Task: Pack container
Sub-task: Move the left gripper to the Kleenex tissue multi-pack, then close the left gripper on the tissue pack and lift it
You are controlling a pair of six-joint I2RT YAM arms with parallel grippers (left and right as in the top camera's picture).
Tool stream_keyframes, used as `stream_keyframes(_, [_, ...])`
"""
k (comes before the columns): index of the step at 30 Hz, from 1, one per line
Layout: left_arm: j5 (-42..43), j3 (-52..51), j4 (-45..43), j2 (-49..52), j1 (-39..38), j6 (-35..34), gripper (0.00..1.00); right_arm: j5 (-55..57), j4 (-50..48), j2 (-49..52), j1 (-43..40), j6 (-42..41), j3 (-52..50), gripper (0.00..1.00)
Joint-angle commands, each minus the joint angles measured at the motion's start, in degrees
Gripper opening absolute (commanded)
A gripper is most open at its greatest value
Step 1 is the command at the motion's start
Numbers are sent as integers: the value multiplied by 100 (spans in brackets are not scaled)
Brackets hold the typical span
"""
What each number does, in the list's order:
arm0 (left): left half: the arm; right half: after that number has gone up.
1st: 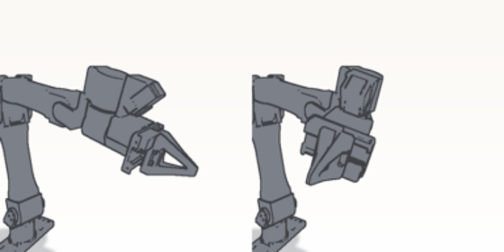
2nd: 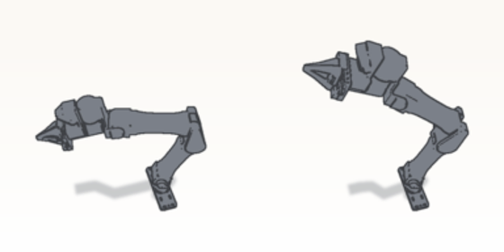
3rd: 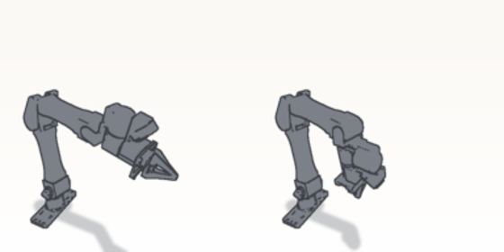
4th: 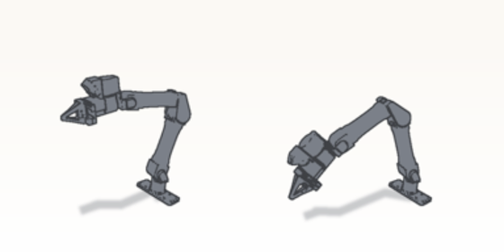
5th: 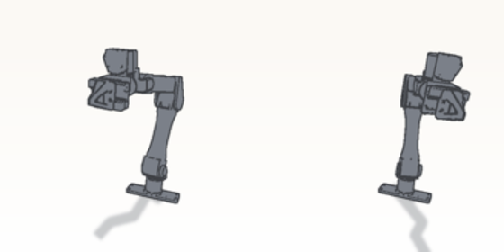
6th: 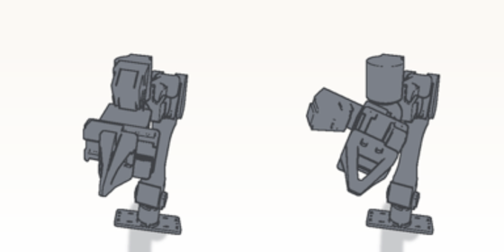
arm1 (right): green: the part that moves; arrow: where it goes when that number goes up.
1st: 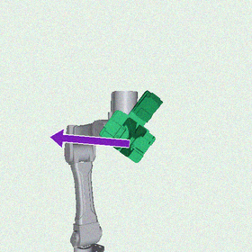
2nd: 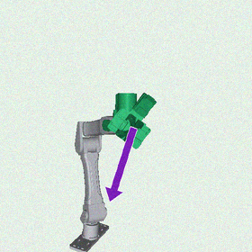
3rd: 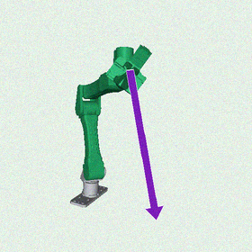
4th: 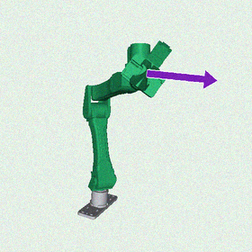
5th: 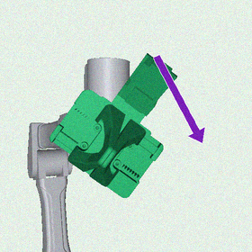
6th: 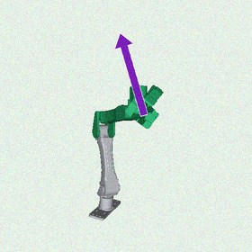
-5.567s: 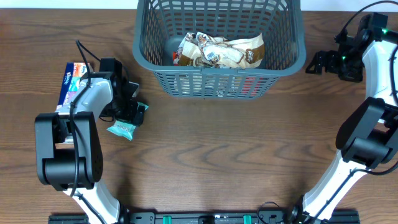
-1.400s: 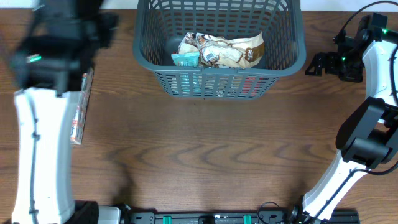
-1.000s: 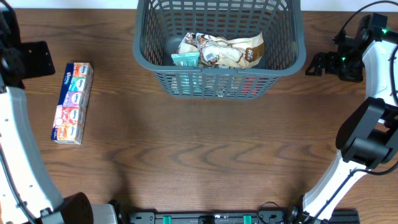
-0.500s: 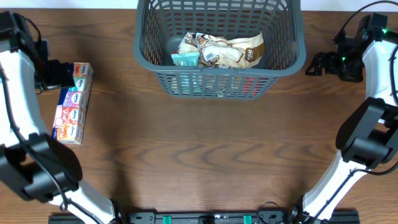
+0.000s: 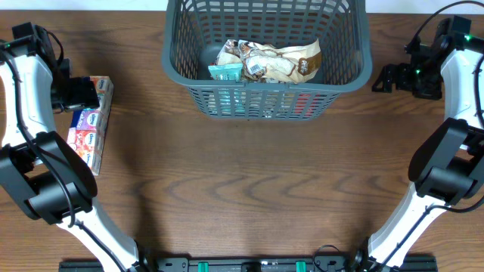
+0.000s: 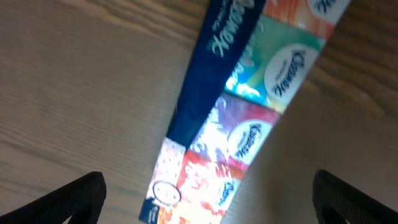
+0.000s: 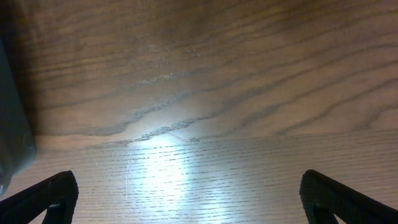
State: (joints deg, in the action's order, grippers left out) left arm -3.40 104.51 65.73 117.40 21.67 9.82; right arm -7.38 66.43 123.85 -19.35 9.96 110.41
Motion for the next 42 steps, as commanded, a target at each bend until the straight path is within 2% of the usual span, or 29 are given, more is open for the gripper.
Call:
stream_keyframes(1, [-122, 11, -81, 92, 44, -122, 99, 120, 20, 13, 26, 85, -39, 99])
stream_keyframes(10, [-581, 11, -282, 136, 50, -651, 99, 120, 24, 13, 26, 83, -39, 99])
stream_keyframes(11, [-328, 11, -262, 136, 37, -597, 99, 120, 24, 13, 26, 83, -39, 99])
stream_keyframes(15, [1856, 11, -105, 136, -50, 922, 99, 122, 20, 13, 26, 83, -39, 99])
stream_keyframes(18, [2643, 11, -22, 136, -63, 1591, 99, 142, 20, 13, 26, 83, -39, 99])
stream_keyframes(24, [2433, 11, 81, 136, 42, 2164, 99, 160, 24, 13, 26, 83, -39, 99])
stream_keyframes(30, [1580, 11, 197, 136, 264, 2321, 99, 160, 48, 13, 26, 83, -39, 99])
stream_keyframes(42, [1325, 4, 210, 461, 361, 2509, 99, 160, 59, 13, 26, 39, -39, 99])
